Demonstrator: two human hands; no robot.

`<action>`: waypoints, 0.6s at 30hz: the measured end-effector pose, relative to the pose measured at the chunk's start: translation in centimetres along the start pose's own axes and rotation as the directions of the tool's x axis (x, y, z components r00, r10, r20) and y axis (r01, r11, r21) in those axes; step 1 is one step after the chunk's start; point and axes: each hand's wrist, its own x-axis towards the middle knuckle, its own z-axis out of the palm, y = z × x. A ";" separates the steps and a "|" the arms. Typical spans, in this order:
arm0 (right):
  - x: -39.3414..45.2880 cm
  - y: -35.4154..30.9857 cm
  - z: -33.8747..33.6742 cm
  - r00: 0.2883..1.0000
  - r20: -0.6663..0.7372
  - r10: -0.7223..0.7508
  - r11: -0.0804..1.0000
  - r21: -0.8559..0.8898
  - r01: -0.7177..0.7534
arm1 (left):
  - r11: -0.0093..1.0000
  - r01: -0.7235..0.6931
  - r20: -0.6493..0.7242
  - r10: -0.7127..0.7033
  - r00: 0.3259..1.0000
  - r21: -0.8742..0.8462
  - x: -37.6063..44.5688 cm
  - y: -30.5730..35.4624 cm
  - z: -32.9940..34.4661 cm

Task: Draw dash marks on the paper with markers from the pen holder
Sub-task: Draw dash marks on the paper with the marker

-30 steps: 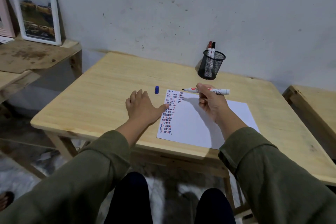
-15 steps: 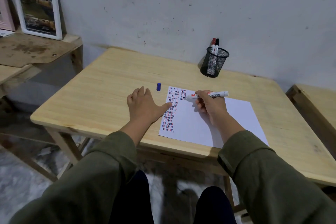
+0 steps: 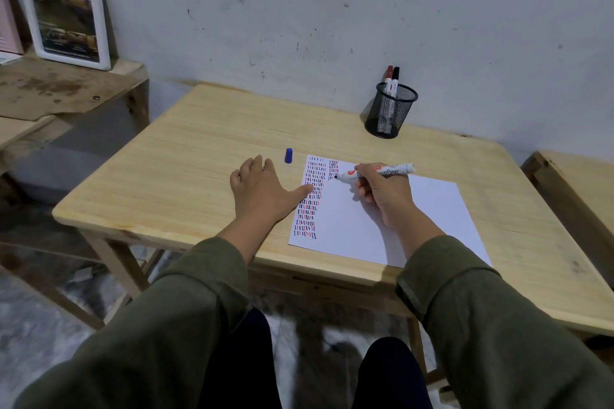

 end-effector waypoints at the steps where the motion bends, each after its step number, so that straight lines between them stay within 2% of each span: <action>1: 0.1 0.0 0.0 1.000 0.002 0.003 1.000 -0.003 -0.003 | 1.000 0.000 -0.001 0.000 1.000 -0.001 0.0 0.0 0.0; 18: 0.0 -0.1 -0.1 1.000 0.004 0.016 0.998 0.067 -0.016 | 1.000 -0.003 0.001 0.003 1.000 -0.022 0.0 0.0 0.0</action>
